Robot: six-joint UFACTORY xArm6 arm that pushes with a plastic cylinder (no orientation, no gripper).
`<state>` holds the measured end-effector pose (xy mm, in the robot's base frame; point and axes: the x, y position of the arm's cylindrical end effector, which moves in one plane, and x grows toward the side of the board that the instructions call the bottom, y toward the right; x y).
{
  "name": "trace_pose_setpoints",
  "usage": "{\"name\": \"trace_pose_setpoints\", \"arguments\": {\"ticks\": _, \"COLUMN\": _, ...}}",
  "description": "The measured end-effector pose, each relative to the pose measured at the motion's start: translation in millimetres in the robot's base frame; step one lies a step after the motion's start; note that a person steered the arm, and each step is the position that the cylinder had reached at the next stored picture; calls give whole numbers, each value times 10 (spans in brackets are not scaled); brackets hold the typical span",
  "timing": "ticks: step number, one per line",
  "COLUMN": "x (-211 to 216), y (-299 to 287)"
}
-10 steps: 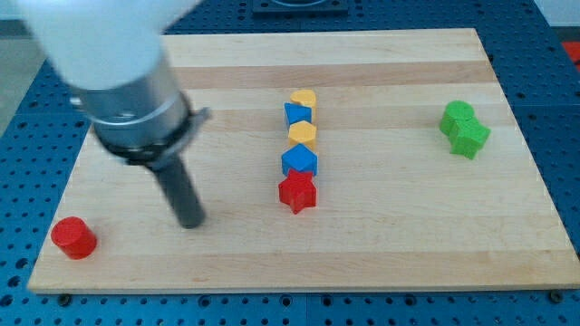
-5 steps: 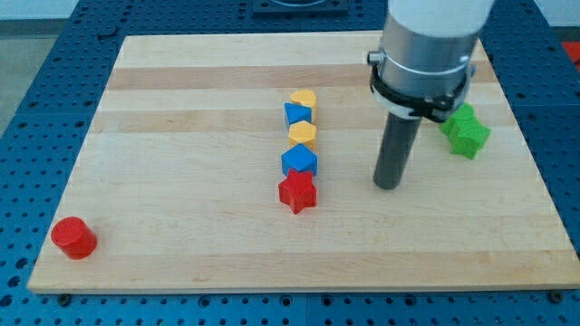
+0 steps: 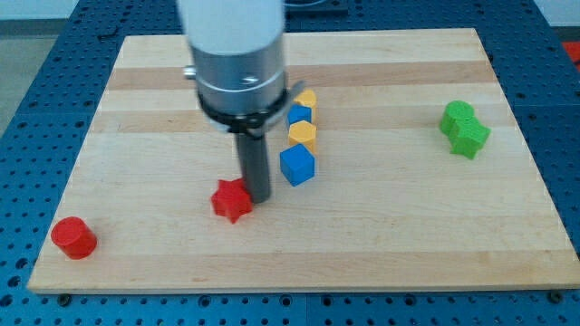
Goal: Push the red star closer to the red circle
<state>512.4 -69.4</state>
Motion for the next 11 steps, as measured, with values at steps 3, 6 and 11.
{"name": "trace_pose_setpoints", "arguments": {"ticks": 3, "x": 106, "y": -710}}
{"name": "trace_pose_setpoints", "arguments": {"ticks": 6, "x": 145, "y": -306}}
{"name": "trace_pose_setpoints", "arguments": {"ticks": 11, "x": 374, "y": -1338}}
